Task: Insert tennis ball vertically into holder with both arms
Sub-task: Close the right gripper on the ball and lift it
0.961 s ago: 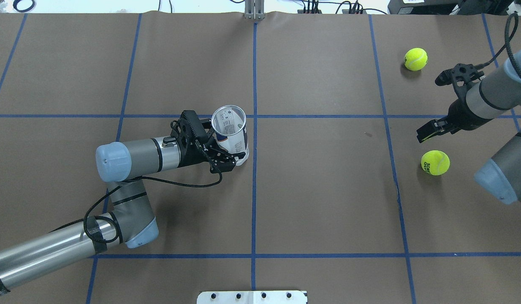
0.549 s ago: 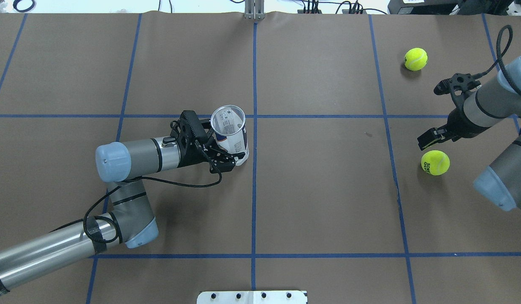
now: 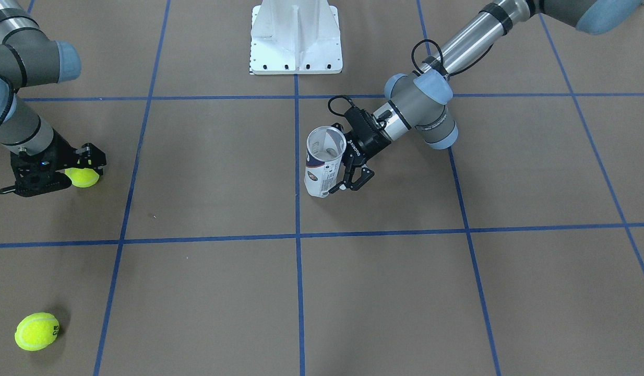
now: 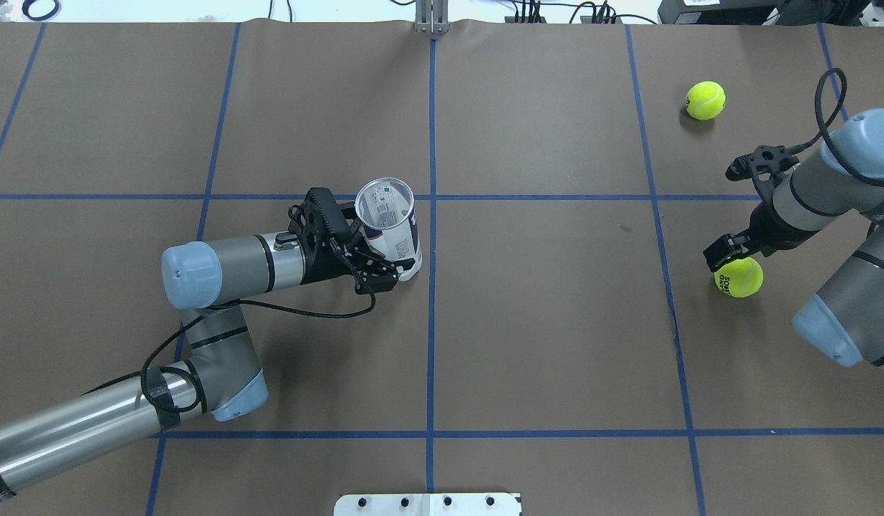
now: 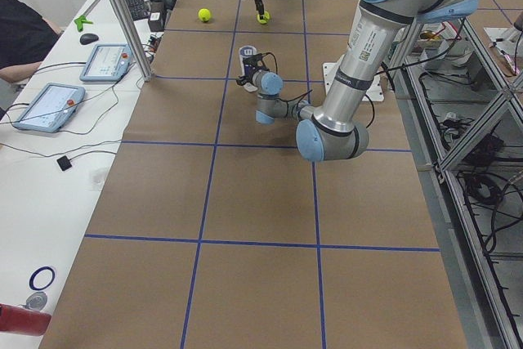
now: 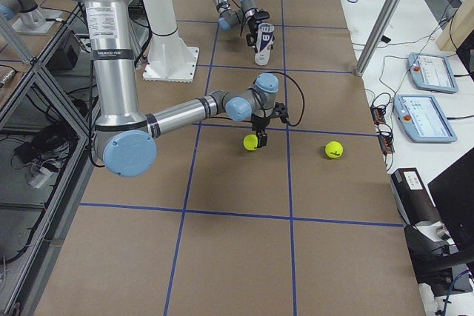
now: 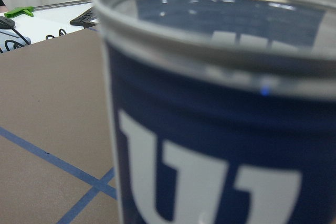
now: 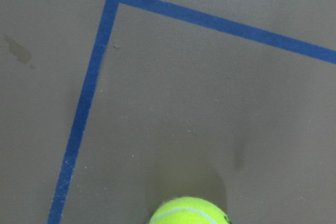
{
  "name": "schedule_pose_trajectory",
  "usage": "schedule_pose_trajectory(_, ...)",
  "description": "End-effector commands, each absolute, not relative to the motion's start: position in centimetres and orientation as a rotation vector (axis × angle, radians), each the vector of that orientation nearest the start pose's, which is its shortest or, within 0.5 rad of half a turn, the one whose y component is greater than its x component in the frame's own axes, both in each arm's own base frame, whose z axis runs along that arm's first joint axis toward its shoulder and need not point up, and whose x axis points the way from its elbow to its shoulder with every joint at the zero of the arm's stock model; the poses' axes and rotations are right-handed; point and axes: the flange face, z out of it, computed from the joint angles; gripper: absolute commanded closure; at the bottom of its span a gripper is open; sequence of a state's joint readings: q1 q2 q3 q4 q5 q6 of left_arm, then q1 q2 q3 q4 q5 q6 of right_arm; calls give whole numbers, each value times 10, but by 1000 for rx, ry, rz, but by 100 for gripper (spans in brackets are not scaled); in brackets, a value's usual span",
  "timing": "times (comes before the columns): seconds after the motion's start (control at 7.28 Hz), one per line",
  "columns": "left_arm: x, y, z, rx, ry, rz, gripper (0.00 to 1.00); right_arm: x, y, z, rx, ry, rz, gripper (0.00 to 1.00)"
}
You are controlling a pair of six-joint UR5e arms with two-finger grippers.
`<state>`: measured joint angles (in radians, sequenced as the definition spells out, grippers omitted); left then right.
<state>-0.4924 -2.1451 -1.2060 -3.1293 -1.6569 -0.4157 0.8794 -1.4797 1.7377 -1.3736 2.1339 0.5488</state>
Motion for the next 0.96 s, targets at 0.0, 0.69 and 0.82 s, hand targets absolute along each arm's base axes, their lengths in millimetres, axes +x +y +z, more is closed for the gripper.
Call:
schedule_pose_trajectory(0.0, 551, -437, 322, 1276, 1268, 554, 1, -287, -468, 524, 26, -703, -267, 1)
schedule_pose_trajectory(0.69, 550, -438, 326, 1273, 1264, 553, 1, -293, -470, 517, 28, -722, -274, 100)
schedule_pose_trajectory(0.82, 551, -437, 326, 1272, 1265, 554, 1, -293, -470, 505, 40, -742, -283, 100)
